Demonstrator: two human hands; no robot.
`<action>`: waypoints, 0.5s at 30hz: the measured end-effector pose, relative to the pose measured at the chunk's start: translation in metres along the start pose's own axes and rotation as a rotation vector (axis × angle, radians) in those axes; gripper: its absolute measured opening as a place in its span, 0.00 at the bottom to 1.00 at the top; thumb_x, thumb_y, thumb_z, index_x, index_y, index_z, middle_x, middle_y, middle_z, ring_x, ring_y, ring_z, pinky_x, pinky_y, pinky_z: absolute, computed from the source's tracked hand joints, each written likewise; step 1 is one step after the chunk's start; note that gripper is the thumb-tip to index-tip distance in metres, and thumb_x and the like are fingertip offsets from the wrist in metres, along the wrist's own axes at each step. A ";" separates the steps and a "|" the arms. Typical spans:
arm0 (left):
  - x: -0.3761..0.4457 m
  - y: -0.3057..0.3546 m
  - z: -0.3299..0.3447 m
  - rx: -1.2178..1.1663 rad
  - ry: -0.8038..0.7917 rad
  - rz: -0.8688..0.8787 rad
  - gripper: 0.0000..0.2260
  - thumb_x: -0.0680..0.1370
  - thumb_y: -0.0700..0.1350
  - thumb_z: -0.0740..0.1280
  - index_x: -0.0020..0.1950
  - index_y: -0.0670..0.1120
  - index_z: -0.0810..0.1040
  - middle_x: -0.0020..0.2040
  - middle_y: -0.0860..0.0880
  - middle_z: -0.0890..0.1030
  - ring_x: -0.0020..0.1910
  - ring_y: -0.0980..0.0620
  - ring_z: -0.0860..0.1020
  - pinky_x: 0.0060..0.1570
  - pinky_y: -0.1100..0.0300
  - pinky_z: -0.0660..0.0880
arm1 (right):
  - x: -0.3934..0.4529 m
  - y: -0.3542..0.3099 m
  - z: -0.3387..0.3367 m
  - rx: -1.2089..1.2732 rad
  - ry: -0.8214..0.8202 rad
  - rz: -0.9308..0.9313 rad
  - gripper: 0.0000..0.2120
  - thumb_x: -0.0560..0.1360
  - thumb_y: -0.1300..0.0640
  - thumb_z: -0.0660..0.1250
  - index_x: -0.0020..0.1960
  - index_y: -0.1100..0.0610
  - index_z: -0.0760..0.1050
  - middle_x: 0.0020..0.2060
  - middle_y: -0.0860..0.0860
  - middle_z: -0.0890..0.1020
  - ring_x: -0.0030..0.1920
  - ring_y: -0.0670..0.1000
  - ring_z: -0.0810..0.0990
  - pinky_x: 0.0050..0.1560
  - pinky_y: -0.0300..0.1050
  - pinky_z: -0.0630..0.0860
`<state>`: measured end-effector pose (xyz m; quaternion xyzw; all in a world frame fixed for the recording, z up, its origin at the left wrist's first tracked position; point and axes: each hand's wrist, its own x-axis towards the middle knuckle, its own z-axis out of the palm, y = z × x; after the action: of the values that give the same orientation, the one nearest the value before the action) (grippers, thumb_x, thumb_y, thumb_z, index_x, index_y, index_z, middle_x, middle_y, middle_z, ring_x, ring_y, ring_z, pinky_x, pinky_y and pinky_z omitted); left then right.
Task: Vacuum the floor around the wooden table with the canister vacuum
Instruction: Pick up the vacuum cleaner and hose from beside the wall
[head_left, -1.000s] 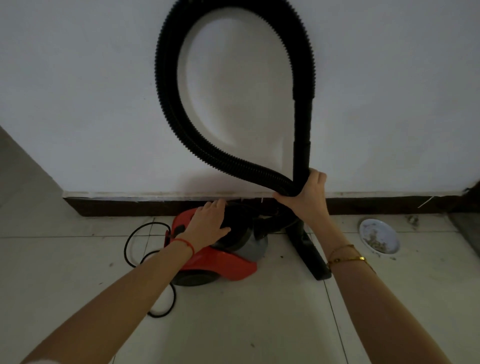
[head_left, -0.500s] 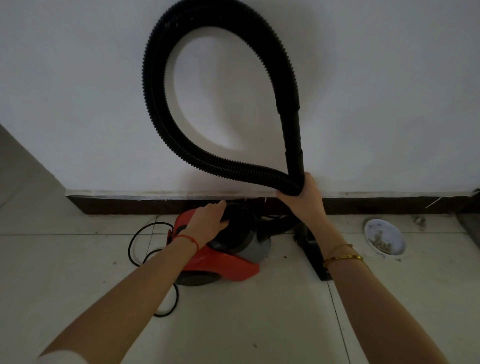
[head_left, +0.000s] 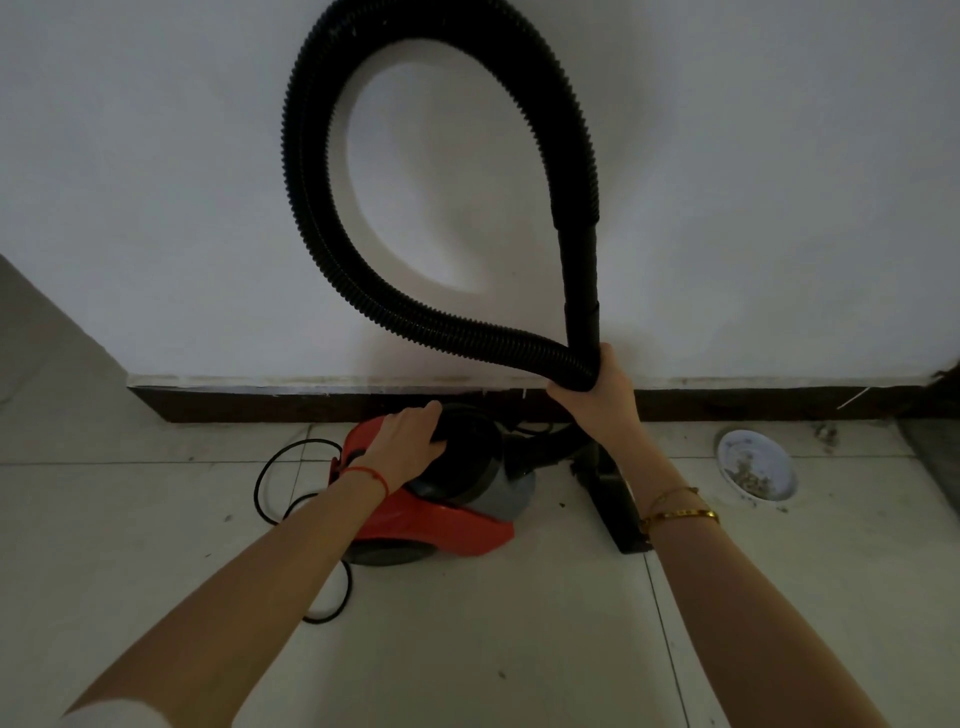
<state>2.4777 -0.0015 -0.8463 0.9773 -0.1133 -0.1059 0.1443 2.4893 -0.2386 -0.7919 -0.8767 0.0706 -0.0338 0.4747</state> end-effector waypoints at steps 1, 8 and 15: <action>-0.002 0.000 0.000 -0.012 0.003 -0.001 0.12 0.79 0.47 0.64 0.58 0.41 0.69 0.52 0.43 0.78 0.49 0.44 0.78 0.46 0.53 0.73 | -0.001 -0.002 -0.001 0.010 0.000 0.007 0.26 0.70 0.60 0.74 0.62 0.60 0.66 0.50 0.50 0.75 0.48 0.47 0.74 0.37 0.30 0.69; -0.031 0.013 -0.026 -0.070 0.019 0.006 0.10 0.77 0.46 0.65 0.55 0.43 0.69 0.48 0.44 0.79 0.45 0.46 0.78 0.44 0.53 0.75 | -0.023 -0.034 -0.026 0.063 0.005 0.058 0.26 0.69 0.61 0.74 0.62 0.59 0.66 0.50 0.49 0.75 0.48 0.47 0.75 0.38 0.31 0.68; -0.100 0.063 -0.122 -0.133 -0.002 -0.023 0.17 0.77 0.46 0.64 0.64 0.44 0.69 0.55 0.46 0.78 0.54 0.46 0.76 0.57 0.49 0.72 | -0.066 -0.129 -0.102 0.085 -0.022 0.131 0.24 0.70 0.61 0.73 0.60 0.56 0.66 0.47 0.48 0.76 0.46 0.48 0.75 0.38 0.34 0.69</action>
<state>2.3996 -0.0036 -0.6952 0.9666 -0.0951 -0.1158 0.2078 2.4231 -0.2430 -0.6276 -0.8495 0.1209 0.0039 0.5135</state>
